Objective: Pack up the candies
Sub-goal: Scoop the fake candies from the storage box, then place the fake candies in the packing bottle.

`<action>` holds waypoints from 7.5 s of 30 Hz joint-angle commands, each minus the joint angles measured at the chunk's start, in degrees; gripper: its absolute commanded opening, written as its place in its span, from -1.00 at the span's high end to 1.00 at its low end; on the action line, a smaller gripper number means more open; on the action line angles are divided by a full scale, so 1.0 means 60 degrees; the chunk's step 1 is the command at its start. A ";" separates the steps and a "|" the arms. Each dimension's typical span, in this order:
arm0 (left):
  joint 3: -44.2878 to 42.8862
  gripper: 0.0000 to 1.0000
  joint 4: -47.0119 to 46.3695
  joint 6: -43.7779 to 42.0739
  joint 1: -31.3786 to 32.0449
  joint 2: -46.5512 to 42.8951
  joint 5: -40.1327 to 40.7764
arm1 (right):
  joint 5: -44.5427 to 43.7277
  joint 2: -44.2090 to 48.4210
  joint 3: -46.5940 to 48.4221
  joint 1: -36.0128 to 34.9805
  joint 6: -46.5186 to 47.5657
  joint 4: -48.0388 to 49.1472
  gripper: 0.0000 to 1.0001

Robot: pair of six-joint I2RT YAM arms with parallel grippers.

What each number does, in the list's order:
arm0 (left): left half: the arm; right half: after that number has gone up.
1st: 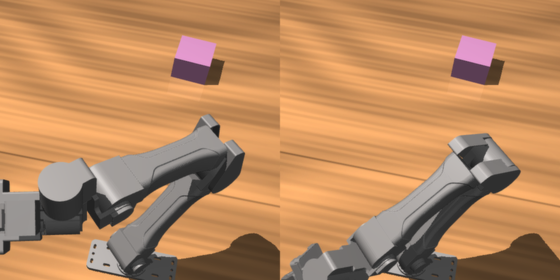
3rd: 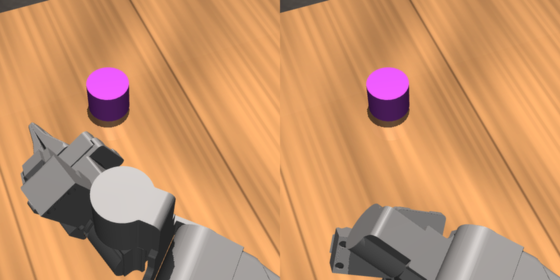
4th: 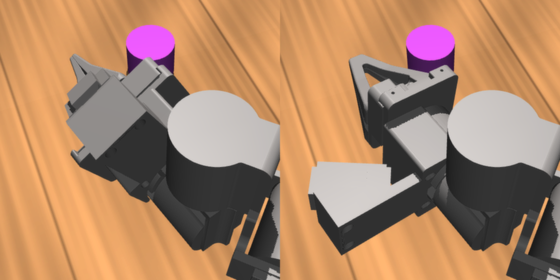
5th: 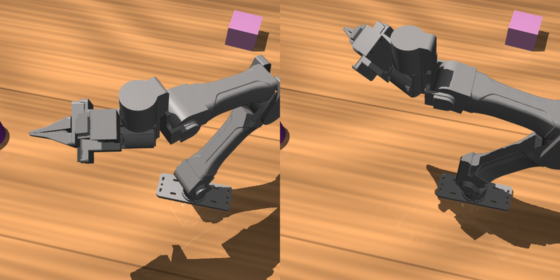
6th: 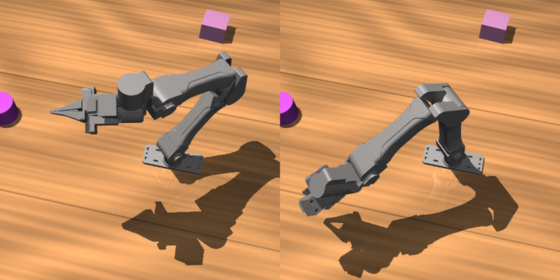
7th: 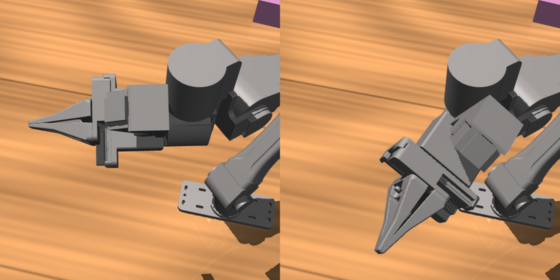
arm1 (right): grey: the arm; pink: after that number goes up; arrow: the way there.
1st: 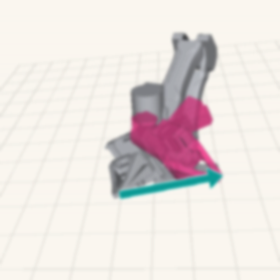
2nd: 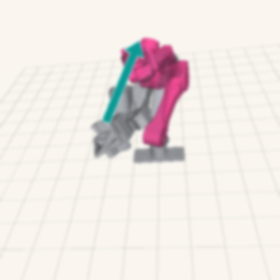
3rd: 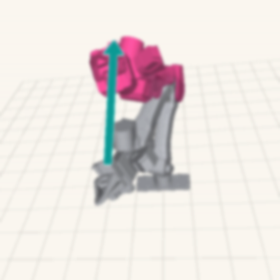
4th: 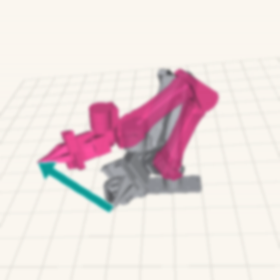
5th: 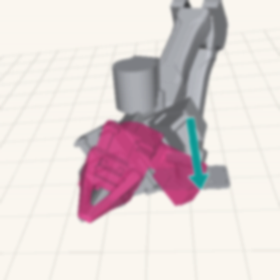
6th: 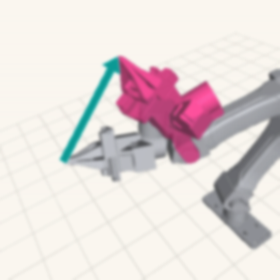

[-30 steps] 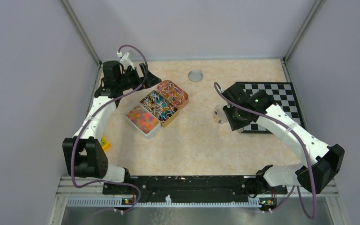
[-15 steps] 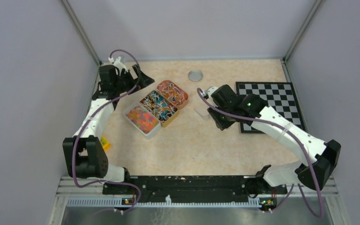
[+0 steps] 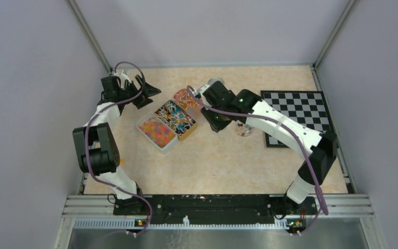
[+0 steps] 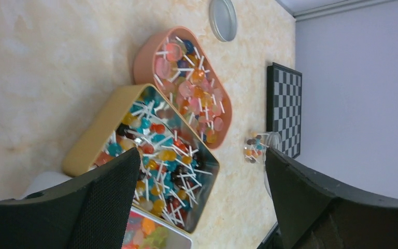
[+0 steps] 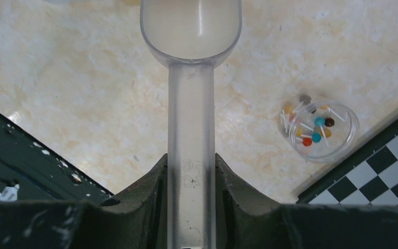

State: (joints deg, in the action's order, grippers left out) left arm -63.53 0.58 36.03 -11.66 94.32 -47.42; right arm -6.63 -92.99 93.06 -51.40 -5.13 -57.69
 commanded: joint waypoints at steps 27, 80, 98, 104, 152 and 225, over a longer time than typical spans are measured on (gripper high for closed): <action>-0.3096 0.44 0.3015 -0.2468 -0.0441 0.3505 0.0829 | 0.0216 -0.5826 0.7705 -0.0521 -0.0606 -0.3986 1.00; -0.2948 0.49 0.2762 -0.1890 -0.0430 0.4075 -0.0350 | -0.0841 -0.7285 0.7490 -0.0721 0.0371 -0.1076 1.00; -0.2904 0.49 0.2709 -0.1845 -0.0432 0.4092 -0.0434 | -0.0980 -0.6836 0.6475 -0.0810 0.0113 0.0073 1.00; -0.2905 0.48 0.2713 -0.1827 -0.0440 0.4099 -0.0457 | -0.1059 -0.6754 0.6571 -0.0810 0.0253 0.0227 1.00; -0.2913 0.27 0.2338 -0.1611 -0.0686 0.3238 -0.0433 | -0.0700 -0.1632 -0.1995 -0.0780 0.1264 0.8333 1.00; -0.0047 -0.97 0.1797 -0.2197 0.2427 -0.2581 0.1157 | -0.1078 0.2703 -0.2937 0.2118 -0.2699 -0.3551 1.00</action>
State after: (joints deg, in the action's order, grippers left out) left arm -64.23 13.56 23.44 3.05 80.84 -40.86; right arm -13.21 -77.41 74.59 -40.10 -22.55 -77.45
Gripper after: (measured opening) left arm 0.987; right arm 0.285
